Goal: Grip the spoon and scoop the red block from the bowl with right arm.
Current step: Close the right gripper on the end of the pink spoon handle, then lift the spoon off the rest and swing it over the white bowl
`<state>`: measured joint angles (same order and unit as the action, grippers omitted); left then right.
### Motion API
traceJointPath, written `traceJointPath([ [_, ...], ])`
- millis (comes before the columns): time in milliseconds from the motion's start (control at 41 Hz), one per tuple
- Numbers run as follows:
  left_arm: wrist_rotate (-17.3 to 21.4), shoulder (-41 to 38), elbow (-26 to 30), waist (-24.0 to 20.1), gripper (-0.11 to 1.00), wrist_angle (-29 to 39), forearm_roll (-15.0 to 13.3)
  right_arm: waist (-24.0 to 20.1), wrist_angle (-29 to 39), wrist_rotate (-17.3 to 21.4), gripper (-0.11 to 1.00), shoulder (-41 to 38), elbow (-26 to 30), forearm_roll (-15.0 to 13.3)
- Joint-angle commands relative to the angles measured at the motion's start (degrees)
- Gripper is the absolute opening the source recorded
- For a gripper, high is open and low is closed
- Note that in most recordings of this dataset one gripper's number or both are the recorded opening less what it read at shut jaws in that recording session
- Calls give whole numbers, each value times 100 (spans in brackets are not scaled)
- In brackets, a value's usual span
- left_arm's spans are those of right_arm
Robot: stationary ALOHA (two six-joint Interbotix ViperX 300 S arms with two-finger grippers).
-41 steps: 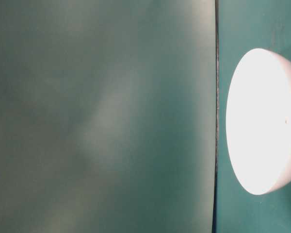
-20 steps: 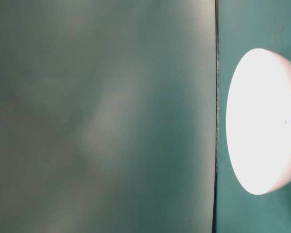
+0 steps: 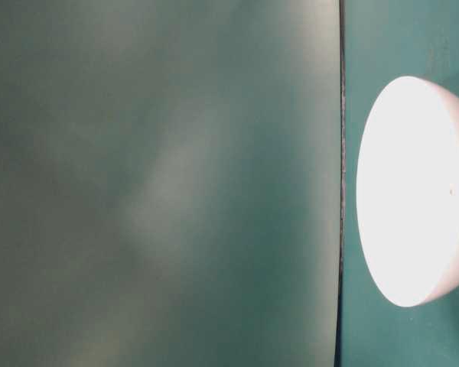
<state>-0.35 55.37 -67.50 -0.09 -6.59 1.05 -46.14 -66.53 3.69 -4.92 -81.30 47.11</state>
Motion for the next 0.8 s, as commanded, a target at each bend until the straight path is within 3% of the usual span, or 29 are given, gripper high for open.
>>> traceJointPath([
  [0,0,-44,123,-9,0,-35,9,-26,-35,18,52,-62,62,18],
  [415,0,-44,123,-9,0,-35,9,-26,-53,18,51,-202,62,26],
  [780,-9,-44,123,-9,0,-53,9,-26,-53,18,35,-211,18,79],
])
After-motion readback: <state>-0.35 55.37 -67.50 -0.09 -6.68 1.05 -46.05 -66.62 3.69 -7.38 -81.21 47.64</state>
